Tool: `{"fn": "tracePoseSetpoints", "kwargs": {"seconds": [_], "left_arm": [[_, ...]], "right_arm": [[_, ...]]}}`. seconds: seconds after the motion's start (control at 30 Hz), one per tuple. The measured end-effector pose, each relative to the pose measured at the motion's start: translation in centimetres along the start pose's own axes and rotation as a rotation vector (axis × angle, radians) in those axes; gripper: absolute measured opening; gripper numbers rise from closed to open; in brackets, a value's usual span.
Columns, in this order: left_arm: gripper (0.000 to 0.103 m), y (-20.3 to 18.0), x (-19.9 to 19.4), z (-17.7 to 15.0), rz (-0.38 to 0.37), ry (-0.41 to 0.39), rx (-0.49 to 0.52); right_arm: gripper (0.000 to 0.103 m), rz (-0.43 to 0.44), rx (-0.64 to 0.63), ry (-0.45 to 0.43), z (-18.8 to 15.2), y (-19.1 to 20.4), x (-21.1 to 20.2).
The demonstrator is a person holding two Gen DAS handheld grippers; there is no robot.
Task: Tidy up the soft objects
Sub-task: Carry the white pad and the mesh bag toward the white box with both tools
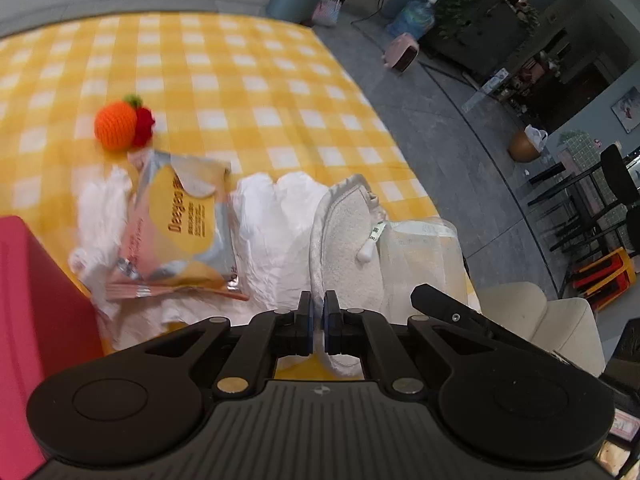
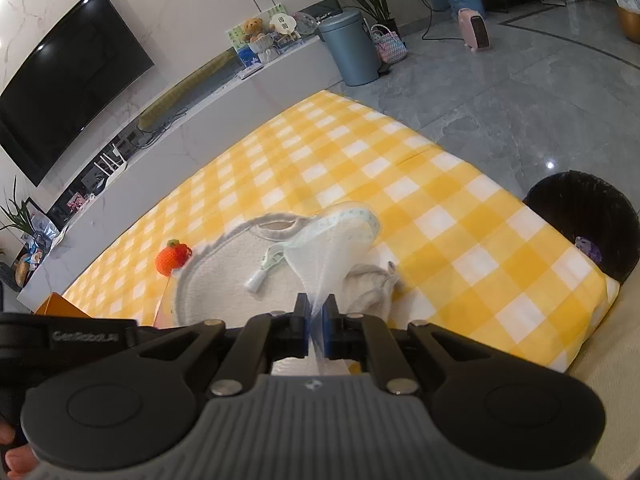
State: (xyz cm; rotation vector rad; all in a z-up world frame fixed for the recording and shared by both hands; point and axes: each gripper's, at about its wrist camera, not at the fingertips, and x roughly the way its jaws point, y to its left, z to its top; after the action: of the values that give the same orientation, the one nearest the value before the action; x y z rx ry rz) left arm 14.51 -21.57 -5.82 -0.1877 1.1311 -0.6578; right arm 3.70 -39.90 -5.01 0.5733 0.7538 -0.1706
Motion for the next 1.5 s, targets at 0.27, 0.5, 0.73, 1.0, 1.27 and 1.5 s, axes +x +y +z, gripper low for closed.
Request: {"fn": "tracePoseSetpoints", "kwargs": {"seconds": [0.27, 0.5, 0.73, 1.0, 1.27, 1.5], "left_arm": [[0.004, -1.6, -4.1, 0.0, 0.009, -0.109, 0.073], [0.004, -3.8, -8.7, -1.2, 0.127, -0.269, 0.219], [0.004, -3.4, -14.0, -2.6, 0.177, -0.369, 0.229], [0.005, -0.4, -20.3, -5.1, 0.324, -0.491, 0.159], [0.005, 4.9, -26.2, -7.7, 0.369, -0.612, 0.005], [0.005, 9.9, -30.4, -10.0, 0.4, -0.722, -0.146]], "right_arm": [[0.005, 0.011, -0.021, -0.038, 0.0, 0.4, -1.2], [0.005, 0.059, -0.03, -0.063, 0.4, 1.3, -2.3], [0.005, 0.158, -0.047, -0.098, 0.8, 2.6, -4.2], [0.005, 0.263, -0.086, -0.144, 1.1, 4.9, -6.8], [0.005, 0.325, -0.18, -0.164, 0.8, 8.8, -8.6], [0.005, 0.329, -0.282, -0.205, -0.2, 13.8, -11.4]]}}
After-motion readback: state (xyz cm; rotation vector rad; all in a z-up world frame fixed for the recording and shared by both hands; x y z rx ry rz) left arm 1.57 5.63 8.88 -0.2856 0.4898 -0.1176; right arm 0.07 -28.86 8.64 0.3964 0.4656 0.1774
